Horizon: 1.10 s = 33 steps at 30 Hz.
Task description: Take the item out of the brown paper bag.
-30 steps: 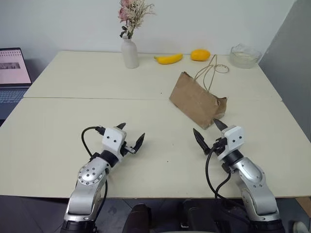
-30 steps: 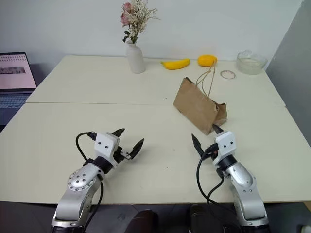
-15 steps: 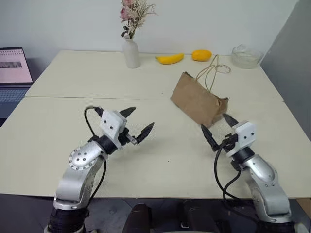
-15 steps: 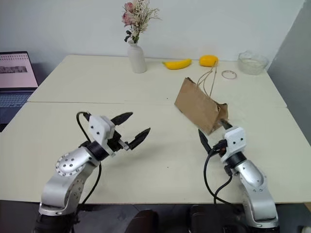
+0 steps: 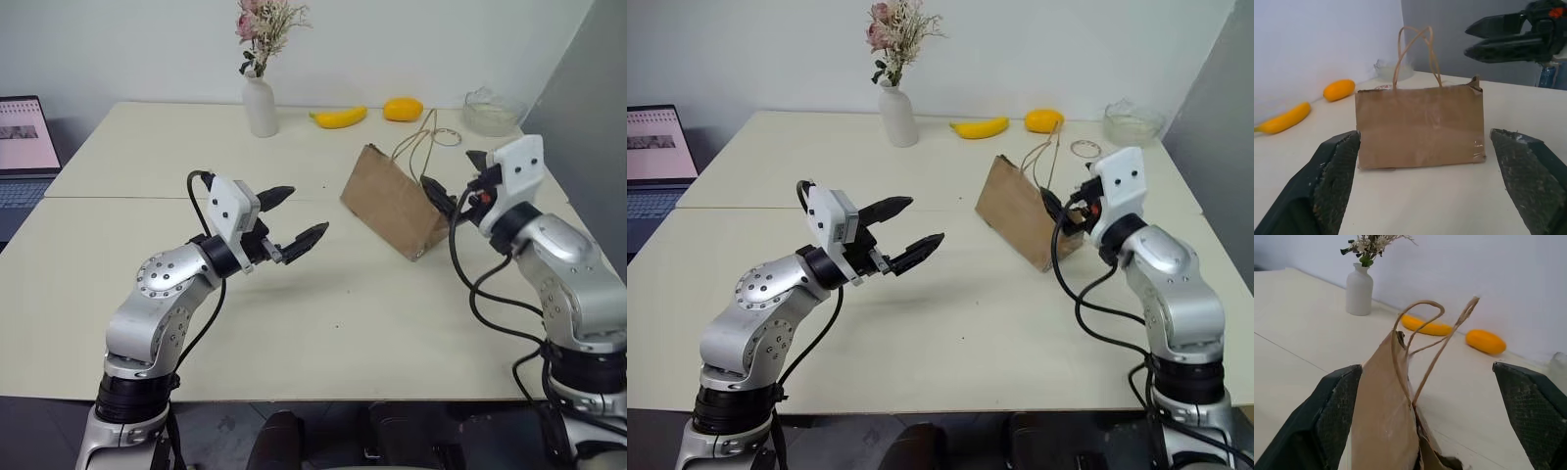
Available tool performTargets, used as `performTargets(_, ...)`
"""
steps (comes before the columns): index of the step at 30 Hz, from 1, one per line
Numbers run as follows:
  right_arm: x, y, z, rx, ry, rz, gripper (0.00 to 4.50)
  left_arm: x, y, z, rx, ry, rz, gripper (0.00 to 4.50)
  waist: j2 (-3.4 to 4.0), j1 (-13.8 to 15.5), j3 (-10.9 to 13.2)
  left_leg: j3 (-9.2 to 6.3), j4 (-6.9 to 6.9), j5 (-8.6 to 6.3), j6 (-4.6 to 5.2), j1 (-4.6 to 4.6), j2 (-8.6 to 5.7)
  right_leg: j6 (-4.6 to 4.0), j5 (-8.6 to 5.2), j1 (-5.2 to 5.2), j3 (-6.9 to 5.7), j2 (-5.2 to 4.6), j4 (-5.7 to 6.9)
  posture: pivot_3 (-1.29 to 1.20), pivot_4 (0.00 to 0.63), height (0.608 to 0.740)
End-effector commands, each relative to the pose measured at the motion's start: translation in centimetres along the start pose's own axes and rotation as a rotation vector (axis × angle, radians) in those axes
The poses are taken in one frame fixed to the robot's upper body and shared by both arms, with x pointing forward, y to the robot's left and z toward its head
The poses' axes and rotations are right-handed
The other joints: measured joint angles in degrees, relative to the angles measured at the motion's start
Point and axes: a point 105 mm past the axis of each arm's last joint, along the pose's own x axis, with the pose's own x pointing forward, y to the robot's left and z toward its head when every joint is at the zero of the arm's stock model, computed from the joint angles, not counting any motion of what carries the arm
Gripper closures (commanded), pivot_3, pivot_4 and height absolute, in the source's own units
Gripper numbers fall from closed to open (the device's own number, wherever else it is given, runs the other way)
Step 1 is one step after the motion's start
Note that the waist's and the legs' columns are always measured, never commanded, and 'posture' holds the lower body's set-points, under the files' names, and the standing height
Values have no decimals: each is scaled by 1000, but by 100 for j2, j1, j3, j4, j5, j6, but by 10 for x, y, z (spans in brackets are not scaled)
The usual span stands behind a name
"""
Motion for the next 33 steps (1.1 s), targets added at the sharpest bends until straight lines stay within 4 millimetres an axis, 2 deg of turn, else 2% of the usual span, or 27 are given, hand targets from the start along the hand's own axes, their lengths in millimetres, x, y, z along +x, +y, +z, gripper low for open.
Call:
performTargets(1,22,-5,20,98,-50,-37,0,2,-4,13,40,-45,-11,58,2,-16,1,2,1,0,0,1,0,0,1,0,2,0,1,0,150,740)
performTargets(7,49,-7,37,126,-68,-45,0,2,-4,19,36,-61,-19,58,3,13,2,3,2,0,1,-1,-2,-1,3,0,-1,-1,0,0,150,740)
performTargets(10,64,-16,36,117,-45,-83,0,1,-6,22,45,-60,-46,58,4,12,3,5,2,0,1,-6,-2,-1,3,-2,2,-2,-6,0,150,740)
performTargets(16,79,-28,33,101,-28,-122,0,2,-5,22,51,-56,-46,58,5,8,3,9,0,0,1,-6,0,-1,4,-5,4,-3,-4,0,150,740)
performTargets(23,94,-33,28,197,-10,-95,0,3,-7,22,59,-59,-47,58,6,-4,4,10,0,0,1,-6,0,-2,4,-6,4,-3,-2,0,150,740)
performTargets(26,96,-33,29,216,-25,-87,623,3,-7,24,60,-64,-46,0,6,-4,4,9,-1,0,1,-6,1,-5,6,-6,4,-3,-3,0,150,740)
performTargets(33,98,-30,30,225,-40,-54,3248,1,-6,29,41,-86,-50,0,7,-4,4,8,-1,0,1,-7,1,-5,6,-6,5,-4,-4,0,150,740)
